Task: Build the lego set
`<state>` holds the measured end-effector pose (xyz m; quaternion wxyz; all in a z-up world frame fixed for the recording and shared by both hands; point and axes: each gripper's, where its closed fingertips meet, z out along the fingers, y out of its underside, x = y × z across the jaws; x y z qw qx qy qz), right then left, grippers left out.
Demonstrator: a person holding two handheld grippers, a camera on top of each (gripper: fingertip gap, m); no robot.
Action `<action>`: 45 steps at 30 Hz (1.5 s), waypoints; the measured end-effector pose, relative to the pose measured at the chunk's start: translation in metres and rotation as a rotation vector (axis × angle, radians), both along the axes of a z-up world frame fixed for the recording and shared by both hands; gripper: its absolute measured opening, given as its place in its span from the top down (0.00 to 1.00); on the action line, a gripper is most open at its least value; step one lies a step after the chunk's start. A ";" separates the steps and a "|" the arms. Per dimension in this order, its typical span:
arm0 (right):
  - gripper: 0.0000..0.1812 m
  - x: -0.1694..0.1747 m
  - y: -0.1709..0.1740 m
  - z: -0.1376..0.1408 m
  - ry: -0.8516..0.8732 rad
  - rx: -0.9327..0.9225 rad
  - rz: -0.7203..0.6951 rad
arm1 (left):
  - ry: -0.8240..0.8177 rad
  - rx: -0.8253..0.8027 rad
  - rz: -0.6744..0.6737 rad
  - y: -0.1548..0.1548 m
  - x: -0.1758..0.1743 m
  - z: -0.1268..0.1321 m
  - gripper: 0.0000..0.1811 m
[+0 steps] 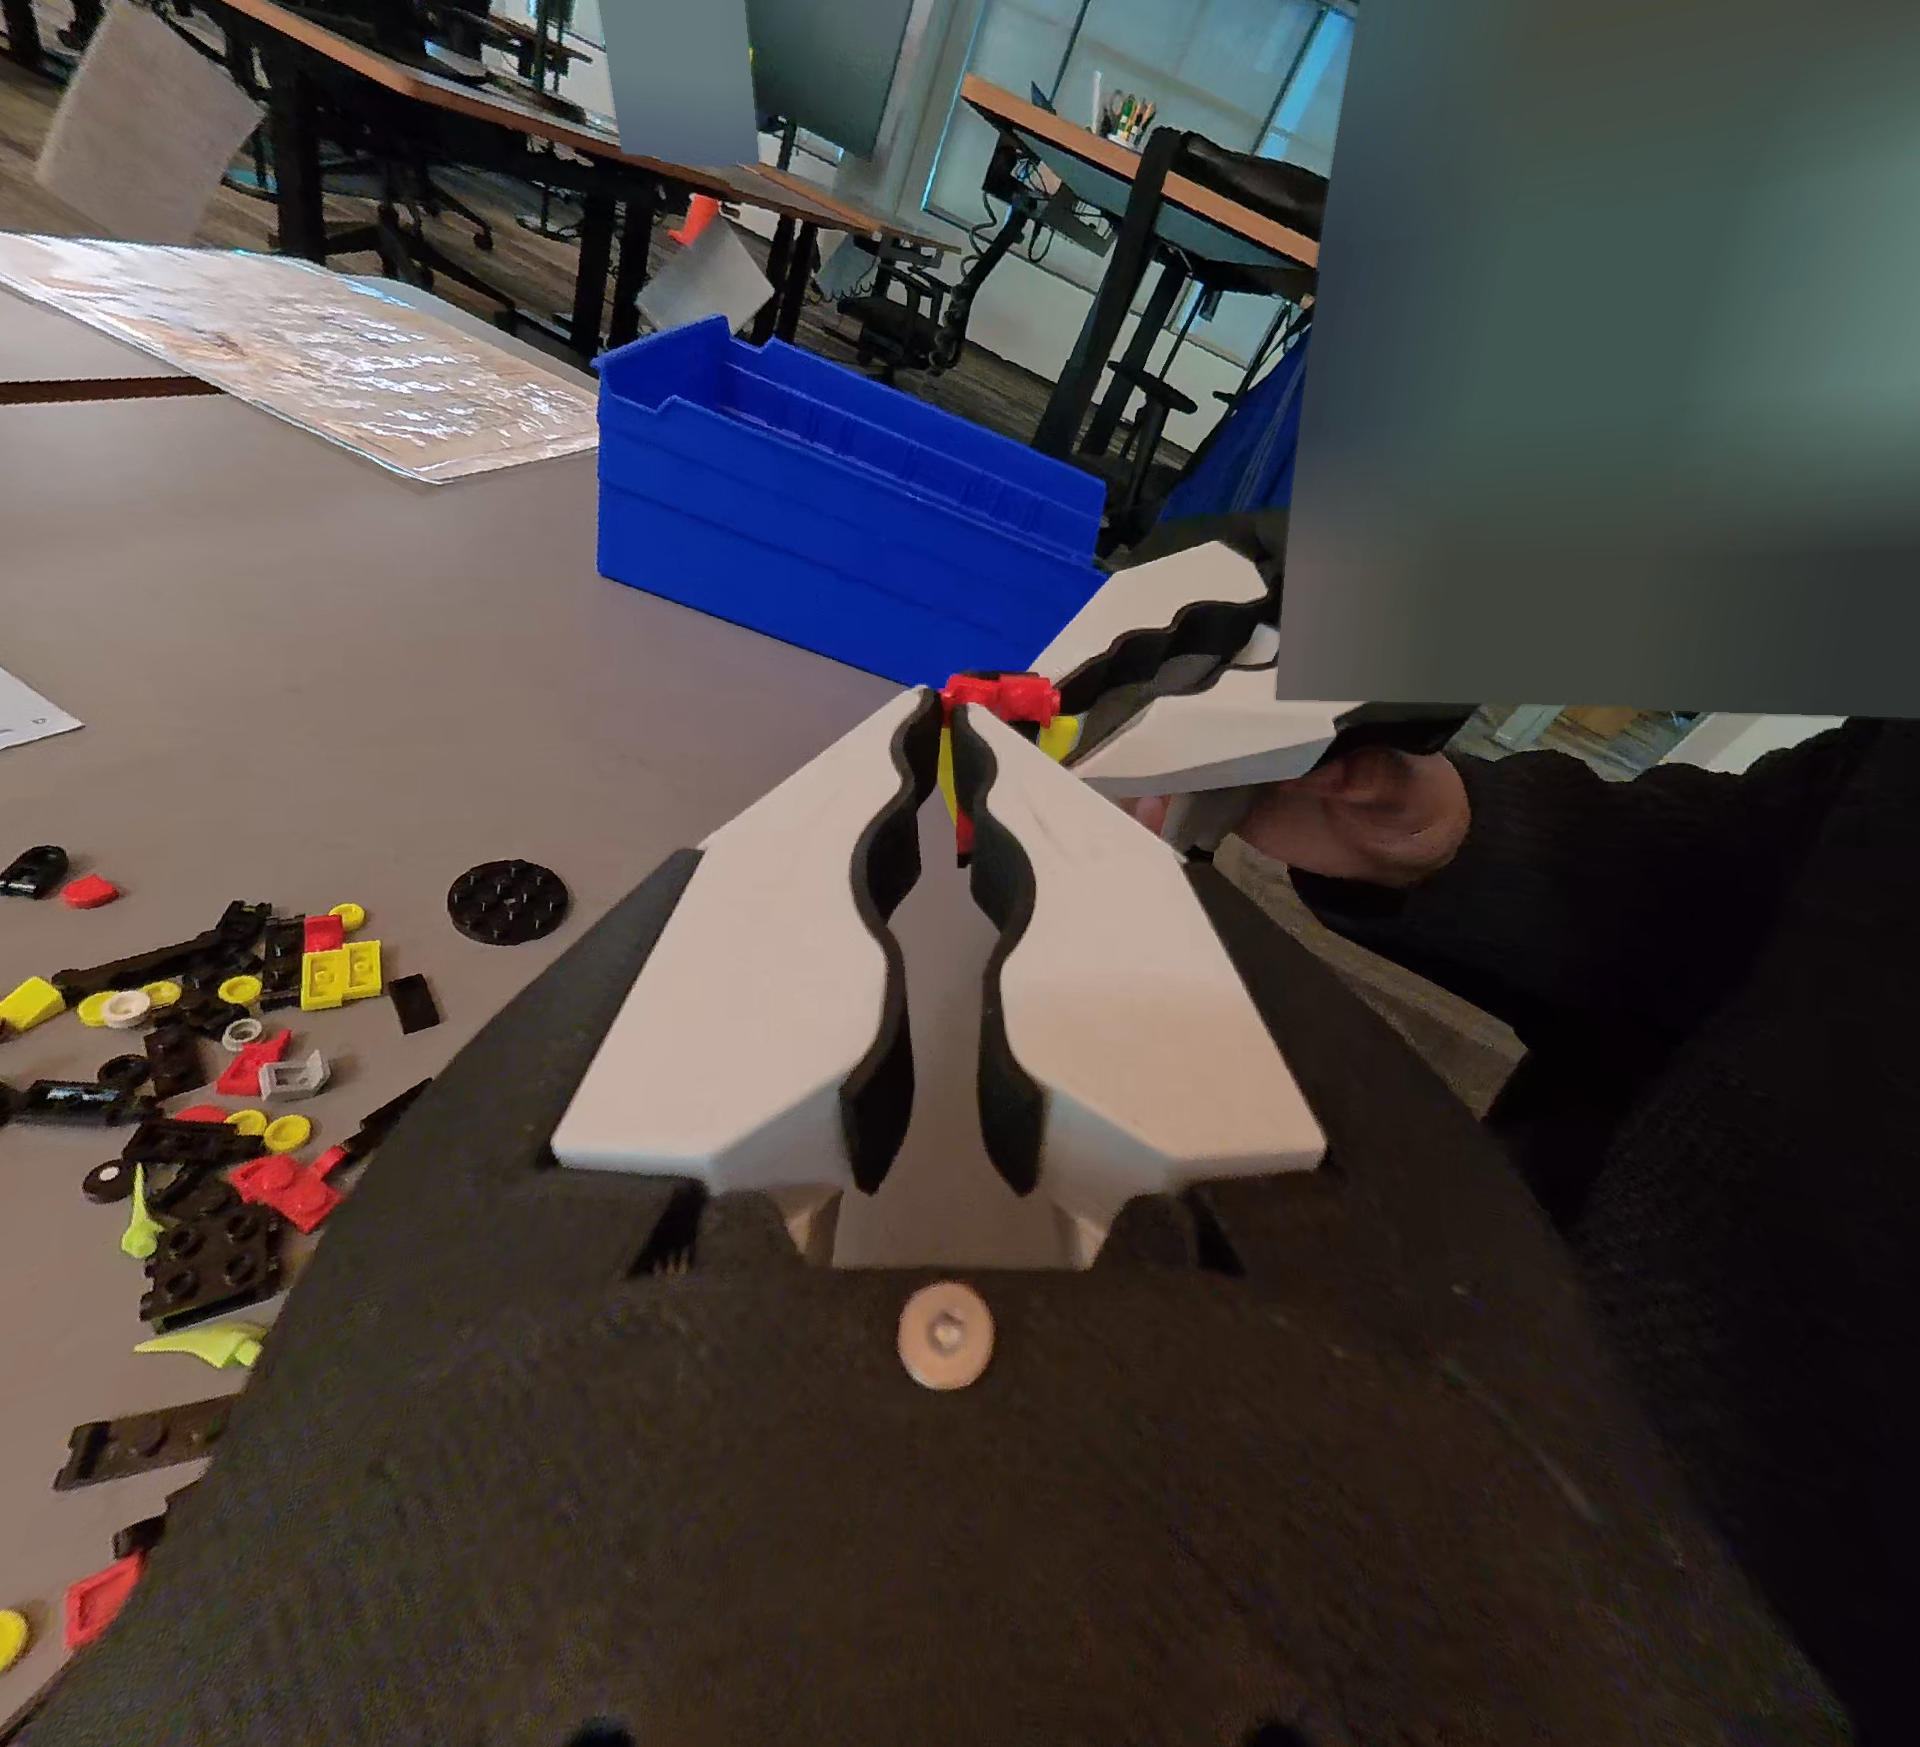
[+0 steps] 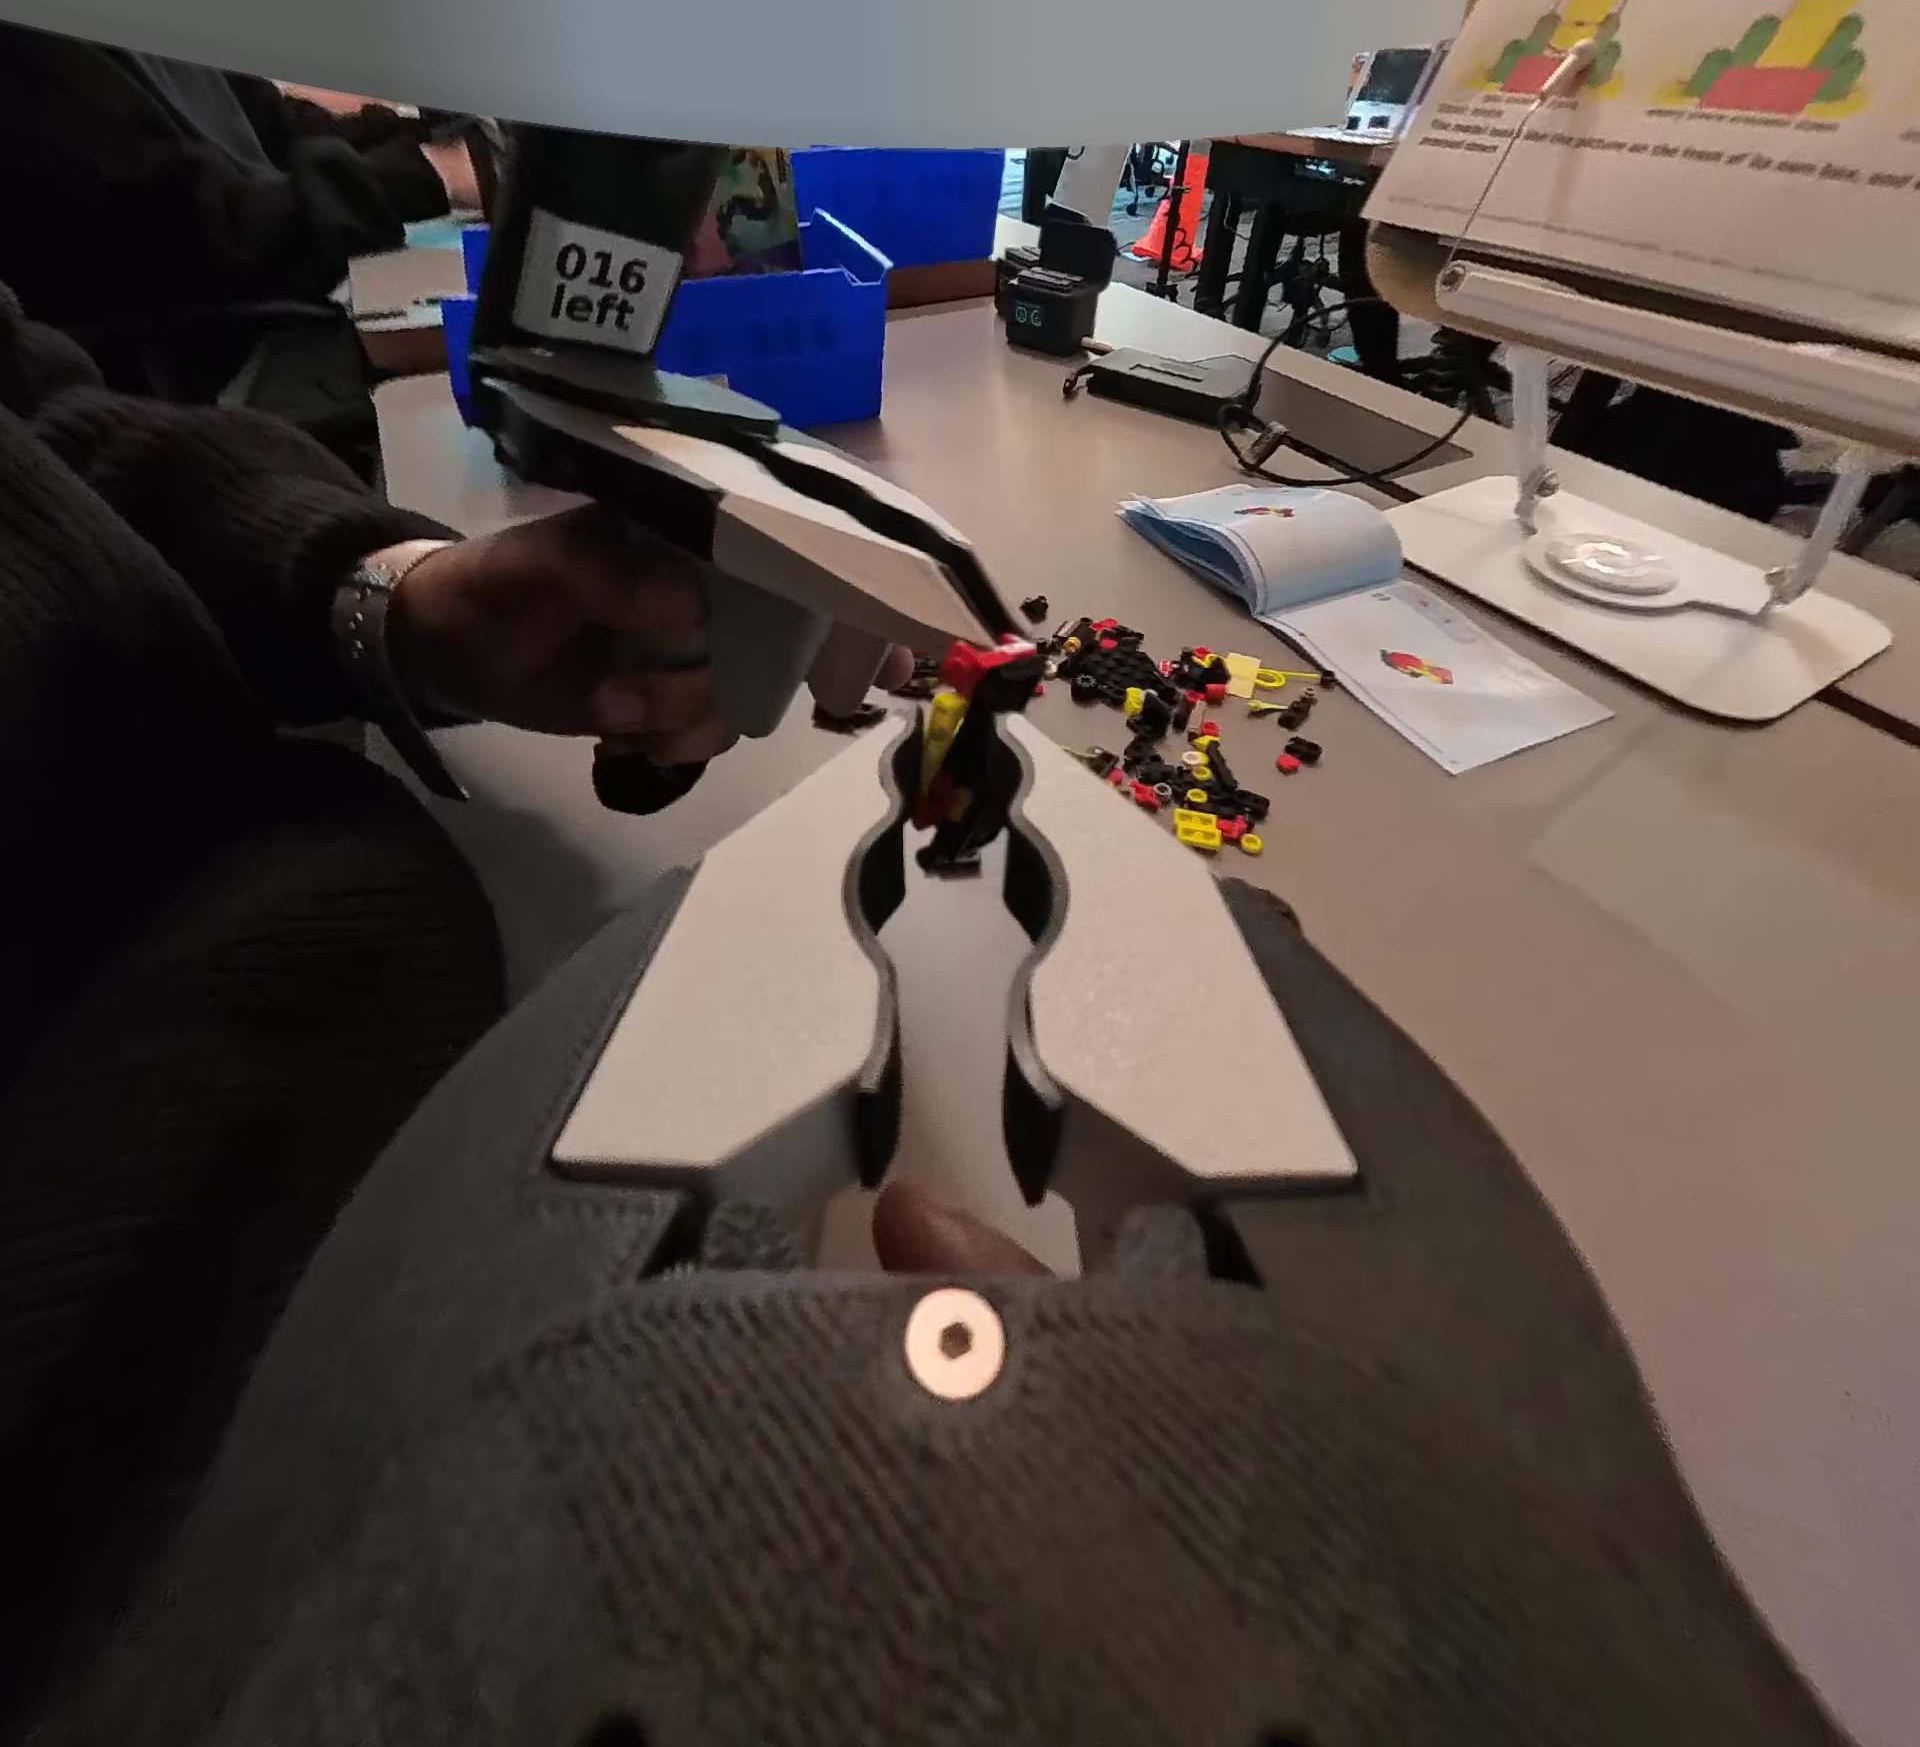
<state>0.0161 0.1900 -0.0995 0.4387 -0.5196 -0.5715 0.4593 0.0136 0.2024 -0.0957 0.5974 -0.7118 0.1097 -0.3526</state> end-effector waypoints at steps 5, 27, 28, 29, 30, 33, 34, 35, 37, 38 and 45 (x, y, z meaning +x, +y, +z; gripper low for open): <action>0.99 -0.002 -0.010 -0.004 -0.027 0.117 0.034 | 0.032 -0.012 -0.031 -0.002 0.006 -0.004 1.00; 0.95 -0.001 -0.006 -0.083 -0.334 -0.509 0.074 | 0.185 -0.290 -0.028 0.005 0.010 -0.080 1.00; 0.95 0.001 -0.005 -0.089 -0.361 -0.553 0.070 | 0.183 -0.304 -0.033 0.005 0.011 -0.084 1.00; 0.95 0.003 -0.003 -0.094 -0.379 -0.583 0.066 | 0.179 -0.316 -0.040 0.004 0.013 -0.087 1.00; 0.95 0.004 -0.001 -0.096 -0.389 -0.598 0.059 | 0.178 -0.321 -0.039 0.005 0.012 -0.088 1.00; 0.95 0.008 0.007 -0.102 -0.419 -0.560 0.018 | 0.168 -0.305 -0.006 0.009 0.004 -0.084 1.00; 0.95 0.010 0.011 -0.104 -0.431 -0.533 0.004 | 0.159 -0.300 0.014 0.011 -0.002 -0.081 1.00; 0.96 0.011 0.015 -0.105 -0.437 -0.504 -0.012 | 0.146 -0.296 0.039 0.014 -0.009 -0.079 1.00; 0.97 0.012 0.022 -0.101 -0.422 -0.454 -0.034 | 0.123 -0.301 0.062 0.016 -0.020 -0.076 1.00; 0.97 0.013 0.025 -0.099 -0.413 -0.435 -0.041 | 0.118 -0.314 0.067 0.017 -0.025 -0.077 1.00; 0.87 0.009 0.006 -0.097 -0.433 -0.319 0.051 | 0.173 -0.401 0.024 0.010 -0.028 -0.093 1.00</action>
